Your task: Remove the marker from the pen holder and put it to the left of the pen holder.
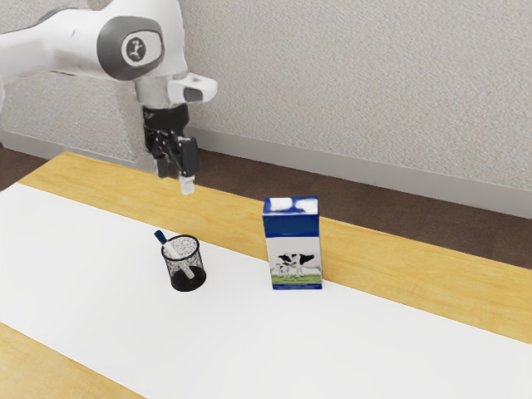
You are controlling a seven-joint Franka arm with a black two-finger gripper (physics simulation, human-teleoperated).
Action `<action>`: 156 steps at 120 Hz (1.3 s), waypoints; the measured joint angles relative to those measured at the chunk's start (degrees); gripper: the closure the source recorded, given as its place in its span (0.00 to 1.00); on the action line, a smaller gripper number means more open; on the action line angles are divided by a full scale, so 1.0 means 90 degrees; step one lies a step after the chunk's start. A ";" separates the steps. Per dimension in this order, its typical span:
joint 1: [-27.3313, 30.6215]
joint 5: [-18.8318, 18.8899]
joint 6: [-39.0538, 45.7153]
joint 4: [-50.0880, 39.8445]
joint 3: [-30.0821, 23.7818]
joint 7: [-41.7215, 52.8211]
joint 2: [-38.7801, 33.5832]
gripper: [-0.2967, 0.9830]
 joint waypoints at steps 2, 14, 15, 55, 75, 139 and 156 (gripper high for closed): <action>-0.0046 0.0046 -0.0001 -0.0015 -0.0029 0.0038 -0.0039 0.23; -0.0284 0.0227 -0.0001 -0.0086 -0.0071 0.0235 0.0091 0.23; -0.0286 0.0235 0.0000 -0.0089 -0.0069 0.0250 0.0144 0.23; 0.0701 0.0270 0.0002 -0.0020 0.0063 0.0534 0.1825 0.23; 0.0754 0.0155 0.0003 0.0659 0.0092 0.0375 0.2625 0.23; 0.1006 -0.0202 0.0041 0.1213 0.0377 -0.0408 0.3171 0.24; 0.1244 -0.0668 0.0081 0.1214 0.0383 -0.0571 0.3194 0.27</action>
